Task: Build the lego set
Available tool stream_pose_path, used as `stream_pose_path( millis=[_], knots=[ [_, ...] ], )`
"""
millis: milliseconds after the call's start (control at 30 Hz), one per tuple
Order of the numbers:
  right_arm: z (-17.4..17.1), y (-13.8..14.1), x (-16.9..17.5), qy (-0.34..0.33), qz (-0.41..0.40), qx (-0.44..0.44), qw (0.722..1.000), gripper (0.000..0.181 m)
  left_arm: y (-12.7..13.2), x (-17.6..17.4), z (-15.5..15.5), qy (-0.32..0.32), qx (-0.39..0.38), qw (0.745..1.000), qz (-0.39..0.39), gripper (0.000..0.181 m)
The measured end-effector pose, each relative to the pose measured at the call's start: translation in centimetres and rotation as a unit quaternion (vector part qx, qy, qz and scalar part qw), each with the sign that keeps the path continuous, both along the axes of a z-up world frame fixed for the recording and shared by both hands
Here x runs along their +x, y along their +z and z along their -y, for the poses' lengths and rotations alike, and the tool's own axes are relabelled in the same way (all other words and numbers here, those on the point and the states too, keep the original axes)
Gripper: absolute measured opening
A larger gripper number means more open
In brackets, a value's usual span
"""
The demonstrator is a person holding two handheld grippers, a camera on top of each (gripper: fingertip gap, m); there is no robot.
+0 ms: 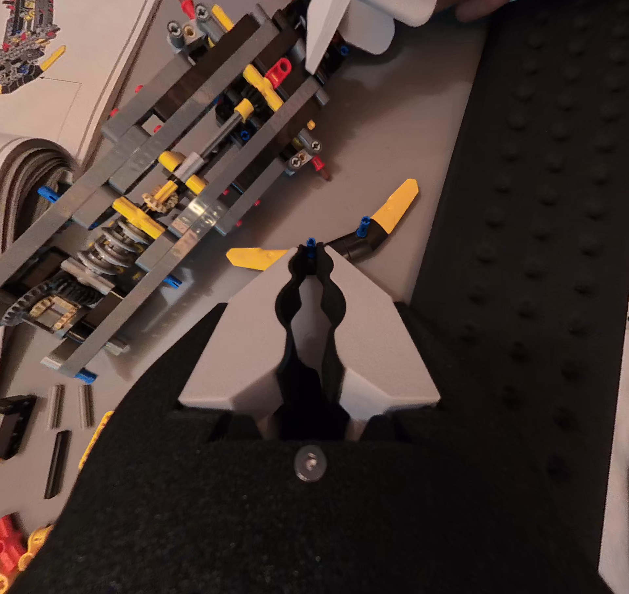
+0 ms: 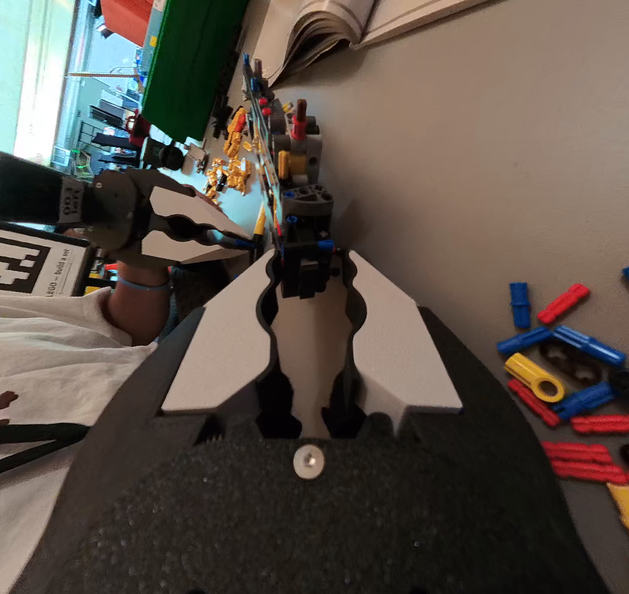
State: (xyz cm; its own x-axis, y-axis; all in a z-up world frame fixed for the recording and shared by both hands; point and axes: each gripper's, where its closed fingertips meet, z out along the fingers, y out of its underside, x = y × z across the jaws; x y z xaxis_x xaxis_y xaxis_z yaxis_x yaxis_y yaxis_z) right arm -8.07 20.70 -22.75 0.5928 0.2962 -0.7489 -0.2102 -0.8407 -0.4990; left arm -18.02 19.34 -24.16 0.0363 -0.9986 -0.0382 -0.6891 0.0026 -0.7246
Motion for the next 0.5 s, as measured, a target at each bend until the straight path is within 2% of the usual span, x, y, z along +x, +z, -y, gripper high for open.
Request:
stream_pose_path(
  millis=[233,400,500],
  knots=[
    [-0.9,-0.9,1.2,-0.016,0.087,0.034,0.996,0.041,-0.2,0.0,0.2,-0.005,0.004,1.000,-0.008,0.003],
    [-1.0,-0.8,1.4,-0.017,0.096,0.044,0.994,0.042,-0.2,0.0,0.2,-0.005,0.001,1.000,-0.008,0.003],
    [-0.9,-0.4,1.1,-0.010,0.088,0.054,0.995,0.050,-0.2,0.0,0.1,-0.004,0.002,1.000,-0.008,0.003]
  ],
)
